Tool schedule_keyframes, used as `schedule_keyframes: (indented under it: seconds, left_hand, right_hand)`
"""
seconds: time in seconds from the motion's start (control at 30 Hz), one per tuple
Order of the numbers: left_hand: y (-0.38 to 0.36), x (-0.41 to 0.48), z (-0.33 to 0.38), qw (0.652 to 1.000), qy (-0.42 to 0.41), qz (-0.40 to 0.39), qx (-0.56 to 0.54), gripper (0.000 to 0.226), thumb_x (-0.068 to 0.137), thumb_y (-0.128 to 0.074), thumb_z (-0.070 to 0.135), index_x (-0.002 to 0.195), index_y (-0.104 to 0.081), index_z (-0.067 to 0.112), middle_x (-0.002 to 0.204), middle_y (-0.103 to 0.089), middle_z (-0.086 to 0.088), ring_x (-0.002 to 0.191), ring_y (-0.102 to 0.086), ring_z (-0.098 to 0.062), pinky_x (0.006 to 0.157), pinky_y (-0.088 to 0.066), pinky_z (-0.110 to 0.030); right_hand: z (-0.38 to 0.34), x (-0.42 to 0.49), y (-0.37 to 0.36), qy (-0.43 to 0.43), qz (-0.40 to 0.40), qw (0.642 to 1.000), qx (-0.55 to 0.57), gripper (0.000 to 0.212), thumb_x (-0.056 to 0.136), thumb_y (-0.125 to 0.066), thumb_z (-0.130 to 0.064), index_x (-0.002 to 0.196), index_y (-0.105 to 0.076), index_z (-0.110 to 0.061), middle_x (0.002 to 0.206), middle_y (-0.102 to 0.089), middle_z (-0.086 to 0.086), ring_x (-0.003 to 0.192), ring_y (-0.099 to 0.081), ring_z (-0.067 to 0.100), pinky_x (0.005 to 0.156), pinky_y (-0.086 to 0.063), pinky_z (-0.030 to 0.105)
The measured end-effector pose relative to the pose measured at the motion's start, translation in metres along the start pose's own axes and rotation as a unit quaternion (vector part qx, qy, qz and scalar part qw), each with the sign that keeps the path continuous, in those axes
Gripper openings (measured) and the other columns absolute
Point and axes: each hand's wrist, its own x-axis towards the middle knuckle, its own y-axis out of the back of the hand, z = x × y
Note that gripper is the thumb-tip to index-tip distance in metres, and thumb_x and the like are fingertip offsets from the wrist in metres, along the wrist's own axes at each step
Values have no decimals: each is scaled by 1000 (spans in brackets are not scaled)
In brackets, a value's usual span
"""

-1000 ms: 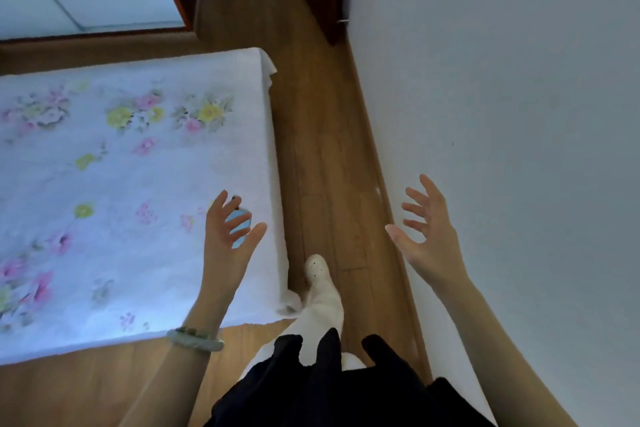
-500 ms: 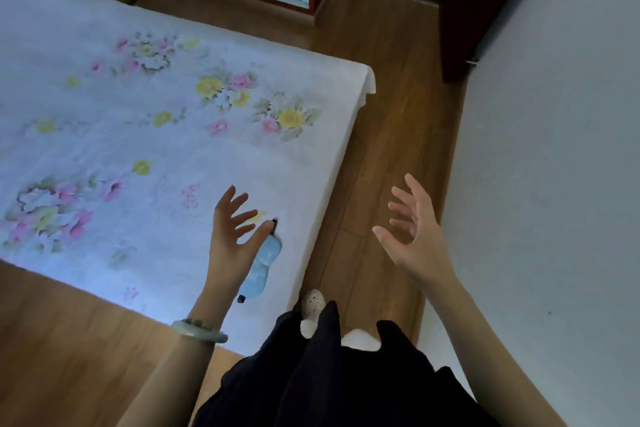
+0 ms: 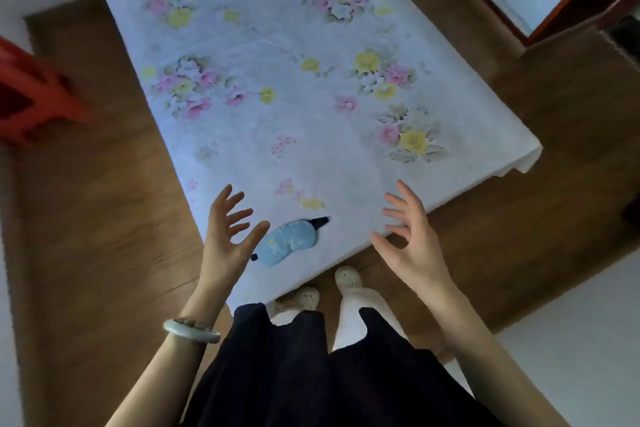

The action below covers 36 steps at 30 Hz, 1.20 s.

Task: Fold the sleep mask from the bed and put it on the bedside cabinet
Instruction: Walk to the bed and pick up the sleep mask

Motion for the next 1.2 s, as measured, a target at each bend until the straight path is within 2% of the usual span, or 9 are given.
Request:
schedule_keyframes:
  seconds: [0.17,0.4,0.47,0.6,0.7,0.87,1.0,1.1,1.2]
  left_hand:
    - [-16,-26,-15,993,64,101,-20,77,74,-74,34,138,-31,36,133,-49,11,110,-59,-6,88,-50,-28]
    - [-31,-39,-73,977,159,142,-1,77,74,-72,42,139,-29,36,135,-48,10,113,-57,-6,93,-49,-32]
    - [-31,-33,-96,972,183,147,9,77,76,-71,39,140,-29,31,136,-47,7,113,-56,-6,94,-49,-32]
    - [-29,-17,-155,967,207,142,37,75,79,-72,32,141,-30,27,138,-46,4,113,-54,-8,89,-46,-22]
    - [-35,-3,-205,966,225,110,58,73,79,-72,31,140,-32,26,138,-46,4,115,-52,-10,88,-42,-18]
    - [-53,15,-282,954,264,77,122,71,80,-72,26,139,-35,18,142,-44,-4,118,-48,-15,95,-40,-27]
    - [-66,28,-326,941,270,51,195,72,80,-72,22,140,-35,11,138,-47,-10,126,-44,-26,103,-37,-39]
    - [-73,36,-350,927,291,53,229,62,83,-68,17,137,-39,7,138,-47,-13,128,-41,-30,104,-33,-38]
    - [-78,41,-365,927,295,74,221,50,84,-63,8,131,-48,7,135,-48,-14,121,-45,-30,97,-37,-31]
  right_hand:
    - [17,44,7,40,-138,988,-51,80,79,-69,-16,144,-23,-25,135,-46,-2,115,-51,8,92,-46,21]
    - [64,89,-33,54,-238,965,-97,72,80,-68,-16,140,-30,-25,133,-46,-4,111,-51,7,87,-42,7]
    - [83,101,-52,56,-255,958,-116,68,81,-67,-15,139,-33,-22,133,-47,-2,110,-51,8,85,-43,10]
    - [132,125,-96,68,-286,944,-148,59,80,-66,-11,133,-42,-17,131,-49,4,107,-52,11,87,-47,27]
    - [176,142,-127,68,-296,936,-179,54,79,-65,-10,130,-47,-14,126,-52,7,107,-53,15,87,-45,26]
    - [246,164,-168,37,-295,925,-236,50,79,-65,-12,127,-50,-8,124,-55,13,113,-52,25,93,-38,27]
    - [289,174,-190,22,-328,896,-299,53,80,-64,-17,129,-48,-8,129,-52,14,121,-43,28,99,-30,27]
    - [309,182,-201,29,-335,880,-336,55,78,-67,-20,129,-48,-7,124,-51,16,117,-44,31,100,-33,35]
    - [323,190,-210,36,-330,870,-364,57,75,-71,-23,125,-51,-5,115,-52,17,108,-49,35,95,-37,41]
